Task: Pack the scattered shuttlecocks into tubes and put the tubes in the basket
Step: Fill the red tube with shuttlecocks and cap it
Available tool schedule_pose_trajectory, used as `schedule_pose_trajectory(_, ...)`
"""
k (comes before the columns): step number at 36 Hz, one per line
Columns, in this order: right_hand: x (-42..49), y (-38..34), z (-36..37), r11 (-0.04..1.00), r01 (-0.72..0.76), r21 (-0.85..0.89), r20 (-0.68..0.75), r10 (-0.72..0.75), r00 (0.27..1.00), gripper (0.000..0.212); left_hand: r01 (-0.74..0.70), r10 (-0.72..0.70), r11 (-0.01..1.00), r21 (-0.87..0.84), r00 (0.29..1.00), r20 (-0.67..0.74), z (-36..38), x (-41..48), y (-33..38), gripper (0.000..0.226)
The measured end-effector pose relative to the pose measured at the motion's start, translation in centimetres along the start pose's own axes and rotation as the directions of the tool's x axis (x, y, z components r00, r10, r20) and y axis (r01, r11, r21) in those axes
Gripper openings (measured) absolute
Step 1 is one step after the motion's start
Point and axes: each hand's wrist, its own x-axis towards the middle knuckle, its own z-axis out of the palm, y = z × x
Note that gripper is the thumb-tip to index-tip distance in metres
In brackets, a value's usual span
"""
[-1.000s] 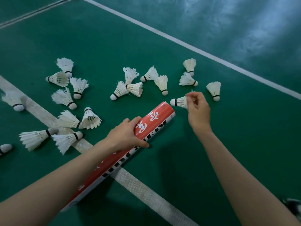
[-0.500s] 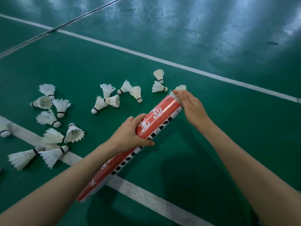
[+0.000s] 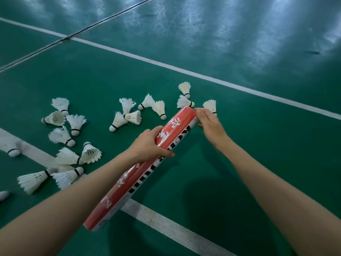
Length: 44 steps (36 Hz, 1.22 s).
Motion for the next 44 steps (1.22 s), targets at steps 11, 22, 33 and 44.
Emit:
schedule_pose_trajectory(11,5.6,-4.0,-0.5,0.873,0.085,-0.479,0.227,0.029,0.974,0.044,-0.048,0.049,0.999,0.020,0.998,-0.039,-3.2,3.8,-0.6,0.092)
schedule_pose_trajectory(22,5.5,-8.3,-2.7,0.754,-0.157,-0.638,0.076,0.265,0.961,0.050,-0.073,0.016,0.975,0.211,0.965,0.260,-7.5,5.6,3.0,0.096)
schedule_pose_trajectory(33,14.7,1.4,-7.3,0.647,-0.221,-0.730,-0.020,0.303,0.953,0.059,0.136,-0.144,0.989,0.054,0.973,0.182,-2.9,11.9,1.5,0.085)
schedule_pose_trajectory(44,20.7,7.6,-5.5,0.484,-0.136,-0.865,0.065,0.375,0.925,0.073,0.273,-0.261,0.955,-0.115,0.959,0.106,1.2,15.0,1.4,0.098)
